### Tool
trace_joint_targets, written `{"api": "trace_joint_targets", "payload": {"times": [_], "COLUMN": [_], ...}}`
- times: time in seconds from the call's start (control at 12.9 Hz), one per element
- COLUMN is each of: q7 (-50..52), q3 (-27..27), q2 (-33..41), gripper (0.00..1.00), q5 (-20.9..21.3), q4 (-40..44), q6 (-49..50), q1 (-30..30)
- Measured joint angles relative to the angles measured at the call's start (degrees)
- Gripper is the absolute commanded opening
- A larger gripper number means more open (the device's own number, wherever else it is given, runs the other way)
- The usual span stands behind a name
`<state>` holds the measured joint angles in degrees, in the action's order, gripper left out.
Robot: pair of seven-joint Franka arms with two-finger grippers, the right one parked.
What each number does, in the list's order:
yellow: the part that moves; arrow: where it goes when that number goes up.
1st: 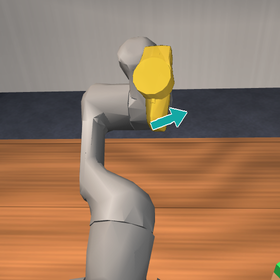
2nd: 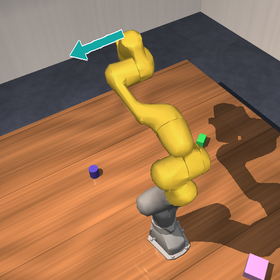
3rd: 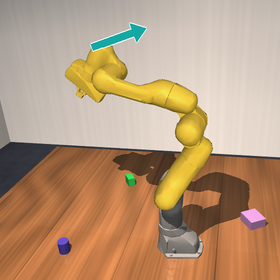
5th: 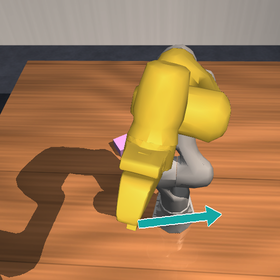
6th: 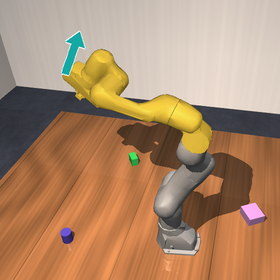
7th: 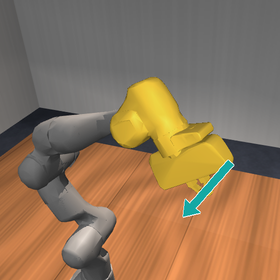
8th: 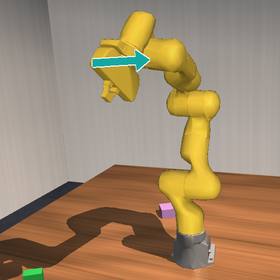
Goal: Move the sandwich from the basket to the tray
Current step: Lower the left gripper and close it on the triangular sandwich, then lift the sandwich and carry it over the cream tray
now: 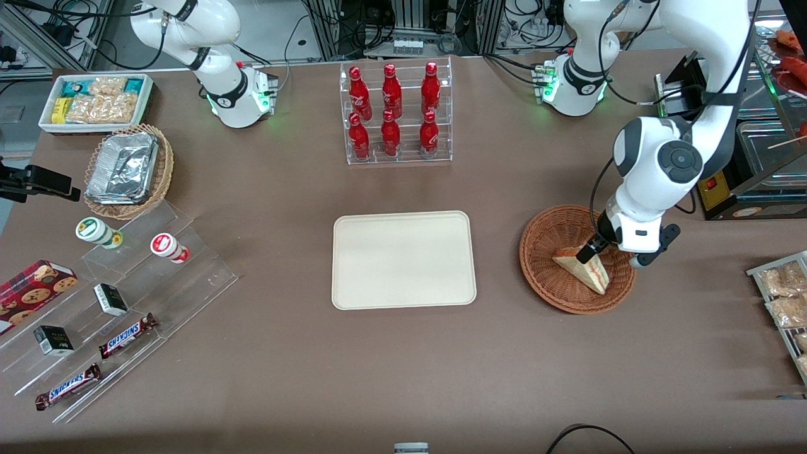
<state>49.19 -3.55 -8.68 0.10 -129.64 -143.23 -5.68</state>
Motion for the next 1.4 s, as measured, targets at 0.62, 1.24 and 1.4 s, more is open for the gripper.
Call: {"api": "trace_joint_targets", "payload": {"times": [0.62,1.24,1.4], "q7": [0.2,0.0,0.0], "q3": [0.0,-0.2,-0.9], "q2": [-4.9,-1.6,0.0], "gripper": [0.00,0.00,0.00], "q5": [0.0,0.1,0.1], "q4": [-1.2,5.8,13.5], "q6": [-5.1,6.9,16.7], "q1": [0.0,-0.2,-2.4]}}
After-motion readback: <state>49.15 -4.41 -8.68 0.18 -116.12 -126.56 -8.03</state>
